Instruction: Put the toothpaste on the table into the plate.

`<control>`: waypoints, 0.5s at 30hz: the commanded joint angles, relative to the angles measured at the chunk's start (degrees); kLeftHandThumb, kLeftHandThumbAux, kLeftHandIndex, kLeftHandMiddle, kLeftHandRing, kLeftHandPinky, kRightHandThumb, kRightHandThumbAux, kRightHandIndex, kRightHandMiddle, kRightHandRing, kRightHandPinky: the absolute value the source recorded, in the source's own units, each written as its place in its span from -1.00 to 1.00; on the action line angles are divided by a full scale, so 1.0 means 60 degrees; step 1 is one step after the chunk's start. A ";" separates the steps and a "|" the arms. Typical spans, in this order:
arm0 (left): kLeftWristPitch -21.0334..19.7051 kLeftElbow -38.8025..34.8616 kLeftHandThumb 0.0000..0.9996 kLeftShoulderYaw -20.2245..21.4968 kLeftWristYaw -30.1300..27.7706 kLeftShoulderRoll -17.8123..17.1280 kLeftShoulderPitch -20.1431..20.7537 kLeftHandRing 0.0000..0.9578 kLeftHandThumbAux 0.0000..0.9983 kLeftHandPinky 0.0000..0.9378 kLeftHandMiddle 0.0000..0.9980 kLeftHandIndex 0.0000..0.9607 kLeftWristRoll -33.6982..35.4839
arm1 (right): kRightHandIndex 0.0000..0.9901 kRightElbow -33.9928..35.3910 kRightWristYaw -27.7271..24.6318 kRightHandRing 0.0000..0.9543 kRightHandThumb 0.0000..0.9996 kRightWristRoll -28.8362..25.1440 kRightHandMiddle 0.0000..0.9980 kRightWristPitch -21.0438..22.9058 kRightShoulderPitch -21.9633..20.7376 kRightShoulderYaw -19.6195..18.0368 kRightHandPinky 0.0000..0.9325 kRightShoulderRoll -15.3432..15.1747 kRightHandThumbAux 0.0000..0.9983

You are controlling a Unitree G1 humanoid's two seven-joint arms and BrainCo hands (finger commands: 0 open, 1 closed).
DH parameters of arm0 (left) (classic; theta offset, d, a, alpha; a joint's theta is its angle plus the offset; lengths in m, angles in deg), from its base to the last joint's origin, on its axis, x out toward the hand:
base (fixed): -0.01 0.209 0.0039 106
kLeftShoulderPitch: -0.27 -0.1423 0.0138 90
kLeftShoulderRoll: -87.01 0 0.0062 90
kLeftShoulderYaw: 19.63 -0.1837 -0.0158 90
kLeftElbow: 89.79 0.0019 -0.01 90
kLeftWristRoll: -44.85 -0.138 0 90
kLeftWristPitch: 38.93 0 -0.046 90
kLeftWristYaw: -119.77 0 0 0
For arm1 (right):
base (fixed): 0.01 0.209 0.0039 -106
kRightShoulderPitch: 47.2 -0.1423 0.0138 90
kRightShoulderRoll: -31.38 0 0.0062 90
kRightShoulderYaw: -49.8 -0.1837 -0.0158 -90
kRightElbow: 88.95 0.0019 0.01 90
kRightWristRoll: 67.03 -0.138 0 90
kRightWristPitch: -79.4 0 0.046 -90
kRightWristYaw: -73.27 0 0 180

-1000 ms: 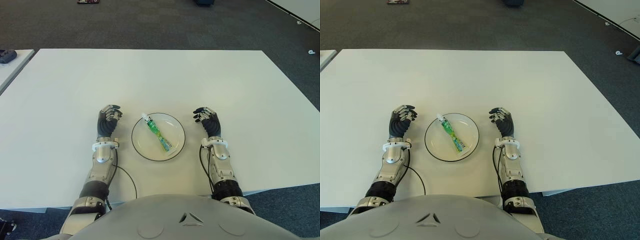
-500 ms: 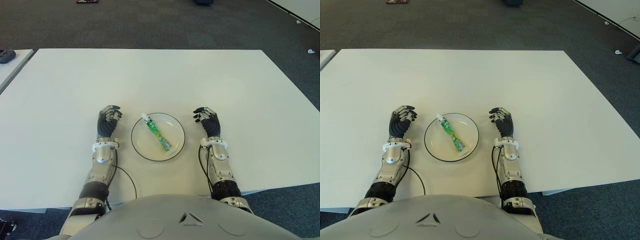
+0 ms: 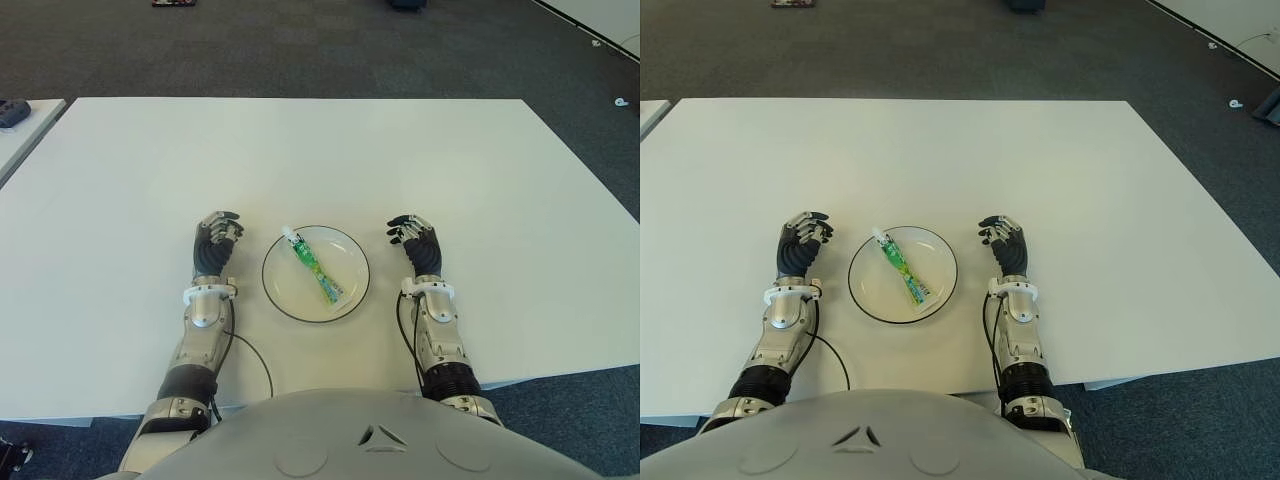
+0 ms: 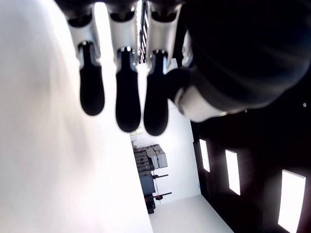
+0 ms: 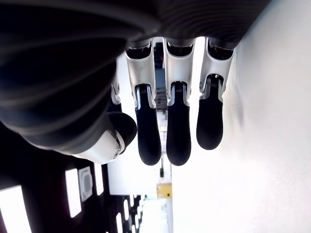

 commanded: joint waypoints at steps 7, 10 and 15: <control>-0.0213 -0.0007 0.41 -0.0024 -0.0130 -0.0098 -0.0196 0.18 0.44 0.14 0.13 -0.10 0.0004 | -0.13 0.0046 0.0077 0.03 0.42 -0.0013 -0.05 0.0285 0.0296 -0.0035 0.11 0.0073 0.46; -0.0246 -0.0113 0.41 -0.0011 -0.0155 -0.0102 -0.0240 0.18 0.44 0.14 0.12 -0.10 0.0044 | -0.13 0.0227 0.0062 0.03 0.42 -0.0031 -0.05 0.0317 0.0373 -0.0026 0.10 0.0083 0.46; -0.0327 -0.0309 0.41 -0.0009 -0.0190 -0.0093 -0.0333 0.17 0.44 0.15 0.12 -0.10 0.0083 | -0.13 0.0353 0.0051 0.02 0.42 -0.0044 -0.05 0.0319 0.0443 -0.0013 0.09 0.0111 0.46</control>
